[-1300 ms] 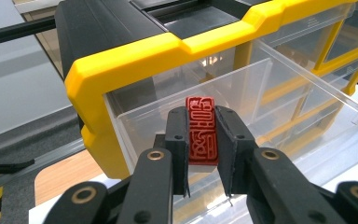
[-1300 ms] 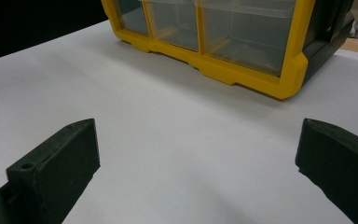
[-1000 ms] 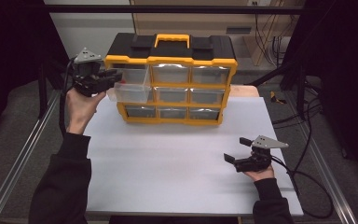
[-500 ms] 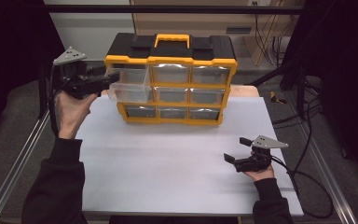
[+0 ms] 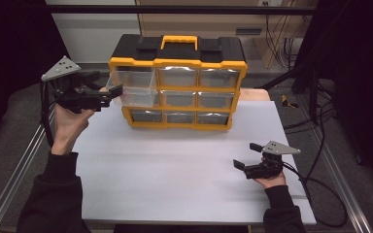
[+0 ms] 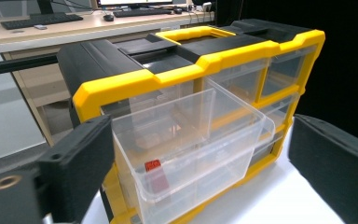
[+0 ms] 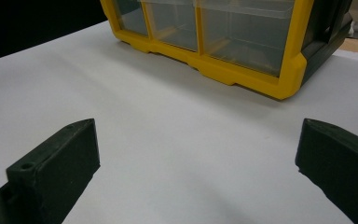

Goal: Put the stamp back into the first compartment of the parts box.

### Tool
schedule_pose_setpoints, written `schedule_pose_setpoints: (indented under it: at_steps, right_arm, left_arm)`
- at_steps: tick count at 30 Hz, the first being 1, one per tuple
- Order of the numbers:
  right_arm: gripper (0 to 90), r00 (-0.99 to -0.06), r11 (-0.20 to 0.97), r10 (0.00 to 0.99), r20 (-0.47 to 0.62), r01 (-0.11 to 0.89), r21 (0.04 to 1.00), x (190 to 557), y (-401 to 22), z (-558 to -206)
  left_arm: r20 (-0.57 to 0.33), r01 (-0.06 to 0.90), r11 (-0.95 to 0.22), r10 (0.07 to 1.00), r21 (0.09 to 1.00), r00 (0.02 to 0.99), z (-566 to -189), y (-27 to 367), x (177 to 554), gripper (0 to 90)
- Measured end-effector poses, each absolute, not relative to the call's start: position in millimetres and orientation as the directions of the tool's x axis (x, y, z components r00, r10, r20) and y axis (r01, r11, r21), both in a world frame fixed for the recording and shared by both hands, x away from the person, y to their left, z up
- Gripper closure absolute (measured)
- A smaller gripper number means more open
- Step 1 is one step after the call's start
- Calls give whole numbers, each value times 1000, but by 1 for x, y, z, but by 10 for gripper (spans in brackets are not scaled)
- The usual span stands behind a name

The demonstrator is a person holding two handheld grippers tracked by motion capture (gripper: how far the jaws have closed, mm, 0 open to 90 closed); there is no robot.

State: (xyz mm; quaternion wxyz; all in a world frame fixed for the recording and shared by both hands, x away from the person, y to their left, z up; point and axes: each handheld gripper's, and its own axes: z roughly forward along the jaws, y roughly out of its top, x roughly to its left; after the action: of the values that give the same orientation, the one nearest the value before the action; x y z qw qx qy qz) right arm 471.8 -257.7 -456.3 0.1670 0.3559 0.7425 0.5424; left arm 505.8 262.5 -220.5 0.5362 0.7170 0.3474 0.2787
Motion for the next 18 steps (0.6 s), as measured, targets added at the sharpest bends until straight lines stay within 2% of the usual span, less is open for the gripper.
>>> schedule_pose_setpoints:
  at_steps: [5,18]
  right_arm:
    - [2,-691,159,710,138,347,924,472,-258,-456]
    - [2,-690,155,711,139,347,925,472,-258,-456]
  left_arm:
    - [47,175,-192,793,966,608,-226,264,499,10]
    - [72,157,-214,780,964,622,-242,263,485,4]
